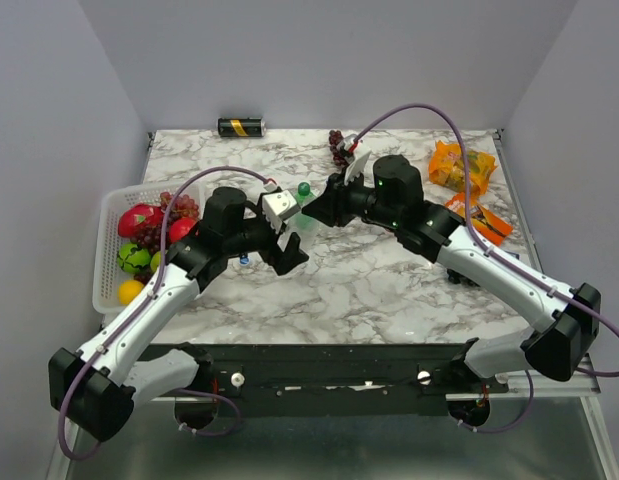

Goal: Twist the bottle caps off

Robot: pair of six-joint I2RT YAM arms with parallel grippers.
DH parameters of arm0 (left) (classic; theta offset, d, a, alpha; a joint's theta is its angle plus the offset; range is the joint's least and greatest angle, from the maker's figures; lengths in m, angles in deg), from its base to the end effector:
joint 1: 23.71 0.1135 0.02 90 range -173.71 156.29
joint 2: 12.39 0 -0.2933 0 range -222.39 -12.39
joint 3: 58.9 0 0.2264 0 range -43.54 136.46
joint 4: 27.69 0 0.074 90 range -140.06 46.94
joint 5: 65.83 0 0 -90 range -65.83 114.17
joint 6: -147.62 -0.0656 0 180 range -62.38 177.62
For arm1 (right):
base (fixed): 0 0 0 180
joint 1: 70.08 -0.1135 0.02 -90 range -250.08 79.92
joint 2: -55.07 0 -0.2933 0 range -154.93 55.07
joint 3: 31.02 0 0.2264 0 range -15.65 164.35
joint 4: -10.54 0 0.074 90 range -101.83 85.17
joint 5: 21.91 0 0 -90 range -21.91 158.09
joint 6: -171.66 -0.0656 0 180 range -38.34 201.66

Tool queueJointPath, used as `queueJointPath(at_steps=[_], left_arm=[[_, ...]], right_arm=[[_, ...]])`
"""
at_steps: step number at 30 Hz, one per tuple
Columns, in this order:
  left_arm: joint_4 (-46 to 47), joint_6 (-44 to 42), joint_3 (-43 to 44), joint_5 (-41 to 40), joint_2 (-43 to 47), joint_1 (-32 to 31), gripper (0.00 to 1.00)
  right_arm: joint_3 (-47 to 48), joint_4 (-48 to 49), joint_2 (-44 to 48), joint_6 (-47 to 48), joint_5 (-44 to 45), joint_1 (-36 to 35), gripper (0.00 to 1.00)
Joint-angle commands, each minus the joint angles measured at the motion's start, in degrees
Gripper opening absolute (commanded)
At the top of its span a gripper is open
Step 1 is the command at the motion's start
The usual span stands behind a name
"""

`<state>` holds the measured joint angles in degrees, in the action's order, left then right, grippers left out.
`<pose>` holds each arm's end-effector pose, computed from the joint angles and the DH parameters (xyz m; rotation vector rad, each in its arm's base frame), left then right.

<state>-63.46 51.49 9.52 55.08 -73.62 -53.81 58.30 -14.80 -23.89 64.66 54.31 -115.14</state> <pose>0.1716 -0.1384 0.3366 0.9639 1.8562 -0.8128 0.2147 0.2372 0.4065 -0.6418 1.8297 0.9639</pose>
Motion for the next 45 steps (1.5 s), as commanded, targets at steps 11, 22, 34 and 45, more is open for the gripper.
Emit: queueJointPath(at_steps=[11,22,34,45], left_arm=[[1.07,3.04,1.26,-10.74,10.26,18.23,0.99],[2.21,12.20,0.03,-44.70,11.83,32.48,0.99],[3.09,12.37,-0.85,-43.40,11.75,32.57,0.99],[3.09,12.28,-0.76,-42.17,11.93,32.57,0.99]], right_arm=[[0.40,3.82,0.30,3.54,10.87,-2.31,0.01],[12.16,7.16,-13.66,8.91,20.10,-9.87,0.01],[30.89,6.20,-34.83,11.45,22.83,-10.49,0.01],[39.78,1.98,-45.31,12.51,23.71,-10.58,0.01]])
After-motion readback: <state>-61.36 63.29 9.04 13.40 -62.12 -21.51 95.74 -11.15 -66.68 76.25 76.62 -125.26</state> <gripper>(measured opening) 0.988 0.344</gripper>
